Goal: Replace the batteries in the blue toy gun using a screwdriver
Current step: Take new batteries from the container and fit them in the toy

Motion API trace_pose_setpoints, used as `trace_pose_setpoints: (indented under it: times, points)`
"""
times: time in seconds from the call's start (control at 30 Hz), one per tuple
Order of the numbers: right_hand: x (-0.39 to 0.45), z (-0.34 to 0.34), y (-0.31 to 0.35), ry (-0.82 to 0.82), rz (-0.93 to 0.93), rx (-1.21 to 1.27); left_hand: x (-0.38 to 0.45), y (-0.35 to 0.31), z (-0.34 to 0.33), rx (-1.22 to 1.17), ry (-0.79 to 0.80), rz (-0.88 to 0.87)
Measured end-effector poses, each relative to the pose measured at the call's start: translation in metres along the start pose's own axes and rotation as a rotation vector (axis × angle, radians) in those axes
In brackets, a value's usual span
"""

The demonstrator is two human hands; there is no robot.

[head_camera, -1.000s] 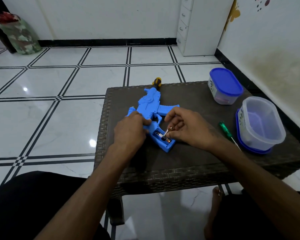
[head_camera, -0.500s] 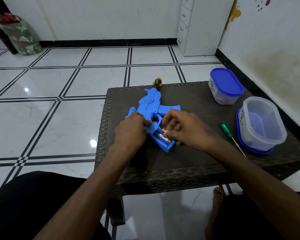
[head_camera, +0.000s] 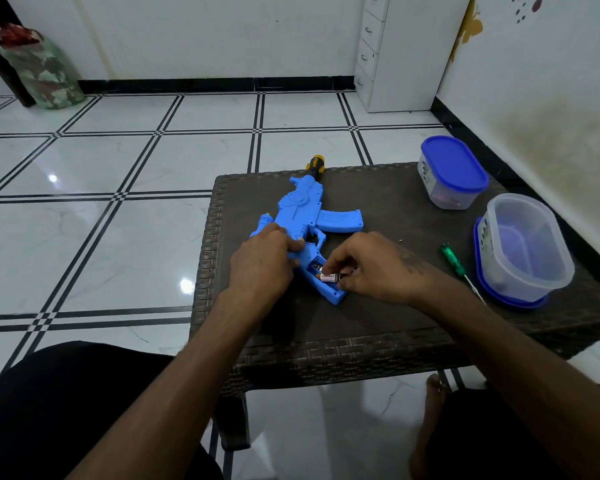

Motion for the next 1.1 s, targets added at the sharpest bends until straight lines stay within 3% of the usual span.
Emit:
trace_pose_setpoints:
  times: [0.2,0.6,0.77,1.1]
  points:
    - [0.003,-0.002,-0.002,-0.004,0.027,0.081,-0.001,-0.001,-0.001,-0.01,-0.001,-0.009]
    - [0.021,-0.017,-0.004,-0.019,0.157,-0.106,-0.002,0.0,-0.001,0.012,0.007,-0.037]
    - [0.024,-0.021,0.001,-0.145,0.29,-0.107,-0.005,-0.002,0.001,-0.008,-0.004,-0.045]
    - [0.033,-0.018,-0.001,-0.244,0.299,-0.238,-0.006,-0.003,0.002,-0.03,-0.018,-0.028]
Point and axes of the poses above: each hand's wrist, its own x-axis towards the middle knuckle, its own z-axis out of the back of the hand, y = z × x, the point moved 4 cm from there along x, towards the middle knuckle, and after that the axes turned 3 degrees about z, right-handed, at the moved point
